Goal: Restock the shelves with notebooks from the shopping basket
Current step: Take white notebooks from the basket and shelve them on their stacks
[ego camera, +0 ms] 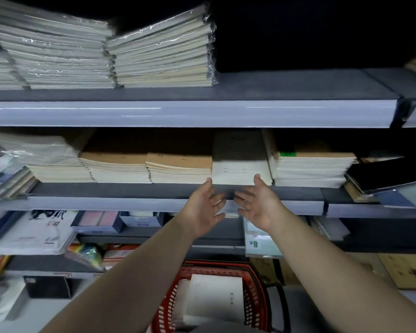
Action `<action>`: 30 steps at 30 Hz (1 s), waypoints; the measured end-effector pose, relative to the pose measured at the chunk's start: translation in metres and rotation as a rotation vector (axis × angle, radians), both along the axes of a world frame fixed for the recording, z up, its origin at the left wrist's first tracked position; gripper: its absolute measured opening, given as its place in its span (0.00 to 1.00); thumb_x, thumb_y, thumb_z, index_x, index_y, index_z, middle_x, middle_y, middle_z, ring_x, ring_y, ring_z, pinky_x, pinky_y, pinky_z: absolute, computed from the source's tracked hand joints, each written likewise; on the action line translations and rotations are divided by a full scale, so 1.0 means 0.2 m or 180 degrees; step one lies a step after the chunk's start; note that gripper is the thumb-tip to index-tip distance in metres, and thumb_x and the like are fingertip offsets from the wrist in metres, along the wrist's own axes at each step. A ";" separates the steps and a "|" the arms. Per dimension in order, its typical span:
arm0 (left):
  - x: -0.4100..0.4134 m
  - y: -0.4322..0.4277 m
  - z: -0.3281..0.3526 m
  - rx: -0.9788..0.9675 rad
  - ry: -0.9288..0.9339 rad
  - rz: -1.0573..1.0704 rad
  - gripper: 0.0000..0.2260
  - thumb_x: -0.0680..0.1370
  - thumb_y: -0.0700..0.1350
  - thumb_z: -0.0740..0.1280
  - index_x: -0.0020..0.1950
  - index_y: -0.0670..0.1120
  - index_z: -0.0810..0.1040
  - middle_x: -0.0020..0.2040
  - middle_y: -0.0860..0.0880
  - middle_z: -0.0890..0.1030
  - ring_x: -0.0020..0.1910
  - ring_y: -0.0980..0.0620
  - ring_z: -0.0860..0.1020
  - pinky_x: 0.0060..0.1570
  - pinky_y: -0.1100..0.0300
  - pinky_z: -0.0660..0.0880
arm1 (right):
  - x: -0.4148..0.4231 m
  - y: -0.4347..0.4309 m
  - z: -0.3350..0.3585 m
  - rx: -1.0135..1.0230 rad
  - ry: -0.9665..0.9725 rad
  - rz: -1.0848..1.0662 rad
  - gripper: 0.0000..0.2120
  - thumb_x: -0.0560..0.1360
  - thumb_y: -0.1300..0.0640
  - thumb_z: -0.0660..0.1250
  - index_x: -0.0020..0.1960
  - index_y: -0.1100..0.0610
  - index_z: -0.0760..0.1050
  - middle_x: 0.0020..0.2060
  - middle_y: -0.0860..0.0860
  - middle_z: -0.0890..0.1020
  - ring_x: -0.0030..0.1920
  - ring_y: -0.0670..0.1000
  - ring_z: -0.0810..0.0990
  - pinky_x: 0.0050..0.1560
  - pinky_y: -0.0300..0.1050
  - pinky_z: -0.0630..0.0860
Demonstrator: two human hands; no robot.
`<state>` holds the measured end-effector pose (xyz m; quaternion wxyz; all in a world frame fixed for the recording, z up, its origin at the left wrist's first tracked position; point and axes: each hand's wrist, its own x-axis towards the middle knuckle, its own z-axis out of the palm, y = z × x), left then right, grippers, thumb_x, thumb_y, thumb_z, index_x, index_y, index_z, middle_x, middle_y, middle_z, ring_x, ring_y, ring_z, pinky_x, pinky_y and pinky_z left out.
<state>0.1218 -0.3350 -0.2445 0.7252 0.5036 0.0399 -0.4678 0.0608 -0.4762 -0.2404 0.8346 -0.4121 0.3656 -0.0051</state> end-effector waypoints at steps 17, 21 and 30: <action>-0.06 0.44 -0.16 -0.0049 0.0322 -0.0108 0.32 0.80 0.62 0.56 0.79 0.48 0.56 0.77 0.47 0.64 0.76 0.50 0.60 0.72 0.47 0.57 | -0.11 0.46 -0.17 -0.0300 0.0129 0.0168 0.31 0.79 0.35 0.50 0.70 0.57 0.67 0.68 0.56 0.73 0.71 0.55 0.68 0.73 0.55 0.59; -0.10 0.52 -0.29 0.0109 0.0380 -0.0246 0.33 0.80 0.63 0.56 0.80 0.48 0.54 0.77 0.47 0.62 0.76 0.50 0.60 0.73 0.48 0.55 | -0.13 0.57 -0.30 -0.0301 0.0286 0.0182 0.32 0.79 0.35 0.51 0.71 0.58 0.67 0.67 0.56 0.75 0.68 0.54 0.72 0.71 0.53 0.61; -0.07 0.62 -0.66 0.0314 0.0548 -0.0203 0.31 0.81 0.62 0.54 0.79 0.46 0.56 0.76 0.45 0.64 0.76 0.47 0.61 0.73 0.46 0.55 | -0.11 0.67 -0.68 -0.0297 0.0588 0.0263 0.33 0.79 0.35 0.50 0.70 0.60 0.67 0.67 0.57 0.75 0.68 0.56 0.72 0.71 0.54 0.63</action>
